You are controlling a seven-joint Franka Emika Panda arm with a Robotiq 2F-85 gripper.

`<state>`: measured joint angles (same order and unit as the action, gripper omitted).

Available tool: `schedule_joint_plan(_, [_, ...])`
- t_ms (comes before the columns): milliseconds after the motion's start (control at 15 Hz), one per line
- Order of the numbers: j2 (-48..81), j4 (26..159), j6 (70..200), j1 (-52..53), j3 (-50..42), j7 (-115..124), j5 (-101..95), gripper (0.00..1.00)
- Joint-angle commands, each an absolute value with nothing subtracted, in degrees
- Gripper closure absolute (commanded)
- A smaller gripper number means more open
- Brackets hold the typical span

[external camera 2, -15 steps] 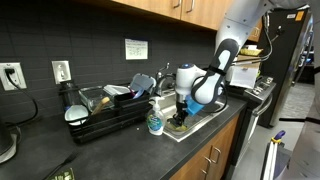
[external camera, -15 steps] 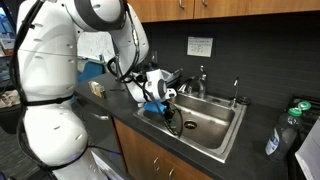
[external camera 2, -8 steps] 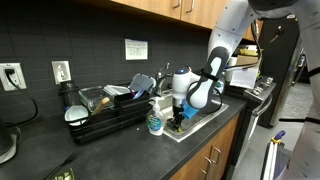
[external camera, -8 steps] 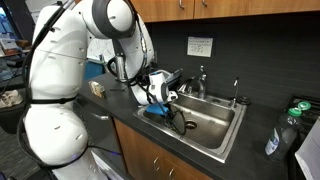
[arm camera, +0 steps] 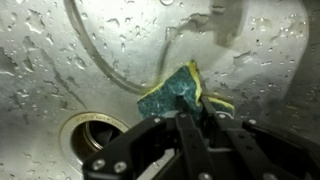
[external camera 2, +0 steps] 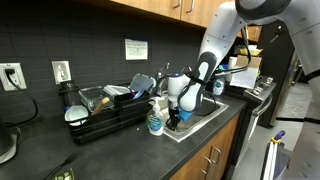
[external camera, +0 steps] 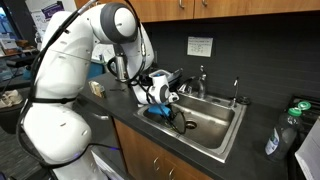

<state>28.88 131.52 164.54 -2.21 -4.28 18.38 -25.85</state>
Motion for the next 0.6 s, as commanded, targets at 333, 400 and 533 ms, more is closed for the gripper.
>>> schedule_joint_plan(333, [31.68,129.08,164.80,1.39,-5.90,8.36,-15.49,0.96])
schedule_joint_plan(400, [31.56,129.18,164.91,1.45,-5.64,7.66,-14.94,0.96])
schedule_joint_plan(533, [31.29,129.32,165.12,1.71,-5.13,6.61,-14.12,0.96])
